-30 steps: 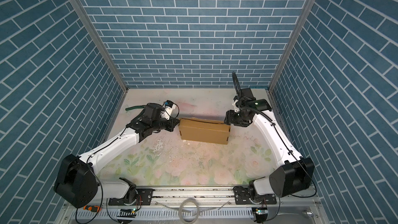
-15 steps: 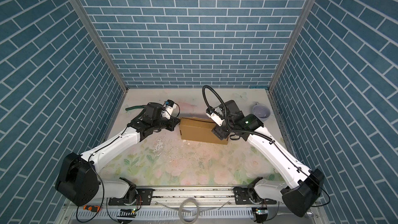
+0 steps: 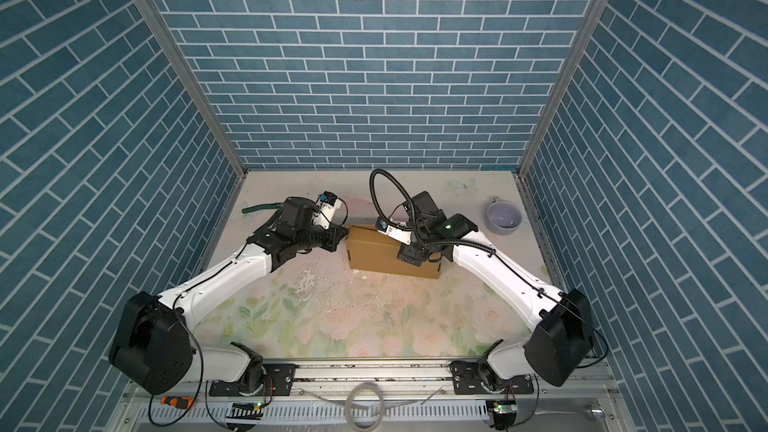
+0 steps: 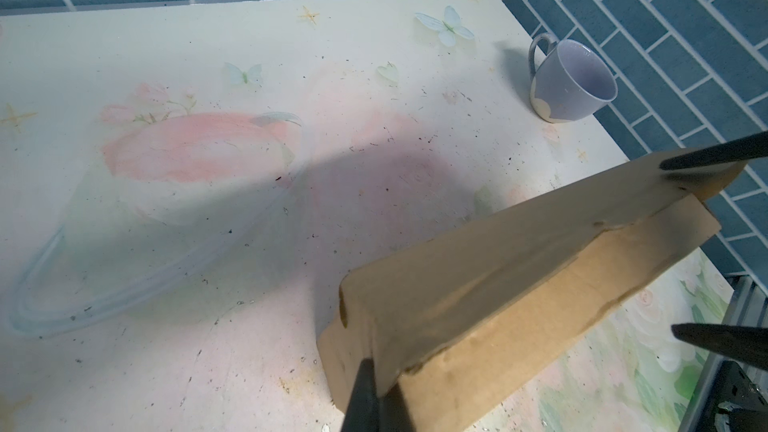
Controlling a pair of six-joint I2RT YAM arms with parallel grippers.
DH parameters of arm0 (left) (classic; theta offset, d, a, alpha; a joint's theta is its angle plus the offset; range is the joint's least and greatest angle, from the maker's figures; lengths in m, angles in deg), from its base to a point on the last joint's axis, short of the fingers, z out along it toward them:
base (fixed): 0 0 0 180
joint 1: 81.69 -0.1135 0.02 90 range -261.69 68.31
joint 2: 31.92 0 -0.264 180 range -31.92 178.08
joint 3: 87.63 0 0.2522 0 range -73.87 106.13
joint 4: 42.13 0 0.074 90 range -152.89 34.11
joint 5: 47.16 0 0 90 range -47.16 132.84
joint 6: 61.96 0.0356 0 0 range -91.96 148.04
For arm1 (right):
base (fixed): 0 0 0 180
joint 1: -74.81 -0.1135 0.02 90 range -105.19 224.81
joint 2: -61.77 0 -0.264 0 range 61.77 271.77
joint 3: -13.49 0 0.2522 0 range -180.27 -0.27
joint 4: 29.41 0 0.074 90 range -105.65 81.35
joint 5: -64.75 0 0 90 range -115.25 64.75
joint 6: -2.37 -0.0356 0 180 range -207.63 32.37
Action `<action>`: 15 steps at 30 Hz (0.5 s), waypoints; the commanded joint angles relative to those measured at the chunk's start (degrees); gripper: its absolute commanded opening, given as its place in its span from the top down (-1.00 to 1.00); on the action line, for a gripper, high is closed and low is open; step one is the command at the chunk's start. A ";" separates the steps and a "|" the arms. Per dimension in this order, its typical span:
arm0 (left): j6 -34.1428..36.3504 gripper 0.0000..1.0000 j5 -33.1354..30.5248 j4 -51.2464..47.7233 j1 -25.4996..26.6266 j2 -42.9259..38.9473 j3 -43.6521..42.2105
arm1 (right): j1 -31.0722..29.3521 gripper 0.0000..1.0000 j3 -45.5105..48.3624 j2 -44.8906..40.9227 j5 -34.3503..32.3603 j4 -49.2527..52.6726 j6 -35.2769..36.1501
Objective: Fold the paper box
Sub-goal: 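Move the right gripper over the box top and lower onto its seam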
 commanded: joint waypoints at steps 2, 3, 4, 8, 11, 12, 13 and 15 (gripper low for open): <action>0.63 1.00 -0.53 -7.76 0.61 2.67 -1.85 | -0.17 -0.72 -3.02 2.47 1.43 1.55 0.85; 0.72 1.00 -0.62 -7.65 0.55 2.58 -1.92 | -0.27 -0.71 -2.49 2.58 0.20 0.38 1.20; 0.78 1.00 -0.63 -7.67 0.55 2.54 -2.00 | -0.38 -0.68 -1.52 2.43 -1.03 -1.26 1.67; 0.70 1.00 -0.59 -7.62 0.61 2.59 -1.92 | -1.79 -0.59 3.27 -0.02 -4.04 -7.82 3.04; 0.25 1.00 -0.19 -7.19 0.54 2.43 -2.00 | -3.27 -0.49 6.92 -1.50 -7.07 -11.76 3.35; -0.04 1.00 0.23 -6.91 0.55 2.26 -2.09 | -3.66 -0.44 8.12 -1.72 -8.16 -12.86 3.41; -0.32 1.00 0.62 -6.49 0.59 1.87 -2.31 | -4.16 -0.39 9.37 -1.88 -9.35 -13.95 3.49; -0.56 1.00 1.08 -6.11 0.59 1.12 -2.61 | -5.06 -0.30 11.68 -1.99 -11.59 -16.45 3.43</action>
